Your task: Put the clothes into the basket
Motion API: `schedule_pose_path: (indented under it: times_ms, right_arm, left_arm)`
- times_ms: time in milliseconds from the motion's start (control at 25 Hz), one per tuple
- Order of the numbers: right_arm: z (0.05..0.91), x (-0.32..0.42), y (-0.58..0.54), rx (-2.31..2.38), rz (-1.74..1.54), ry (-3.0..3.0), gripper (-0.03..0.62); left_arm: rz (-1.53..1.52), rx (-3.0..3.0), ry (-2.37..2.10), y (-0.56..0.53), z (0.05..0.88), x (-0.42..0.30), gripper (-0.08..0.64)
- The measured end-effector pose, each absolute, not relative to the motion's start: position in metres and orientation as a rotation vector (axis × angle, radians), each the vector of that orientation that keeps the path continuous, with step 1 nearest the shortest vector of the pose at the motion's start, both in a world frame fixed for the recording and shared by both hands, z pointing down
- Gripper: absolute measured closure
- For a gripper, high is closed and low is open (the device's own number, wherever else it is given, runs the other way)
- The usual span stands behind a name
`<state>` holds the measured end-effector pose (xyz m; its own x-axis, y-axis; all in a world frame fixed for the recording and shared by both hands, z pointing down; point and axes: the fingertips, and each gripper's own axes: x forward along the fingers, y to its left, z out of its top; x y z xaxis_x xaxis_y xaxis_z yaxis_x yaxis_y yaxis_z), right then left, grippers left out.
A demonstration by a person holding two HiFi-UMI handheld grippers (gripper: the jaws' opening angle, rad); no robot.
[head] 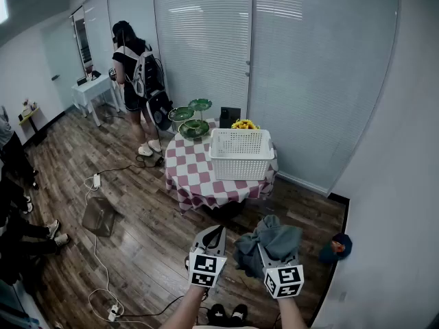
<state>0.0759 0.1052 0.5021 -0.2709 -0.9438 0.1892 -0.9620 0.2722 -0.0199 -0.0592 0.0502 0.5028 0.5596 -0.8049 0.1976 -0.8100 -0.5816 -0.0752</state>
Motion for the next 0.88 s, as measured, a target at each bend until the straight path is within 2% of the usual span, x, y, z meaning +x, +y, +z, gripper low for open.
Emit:
schedule_pose_path:
  times_ms: [880]
  right_arm:
    - [0.493, 0.081, 0.111, 1.798, 0.250, -2.440, 0.375]
  left_arm:
    - [0.333, 2.636, -1.497, 0.045, 0.508, -0.067, 0.546]
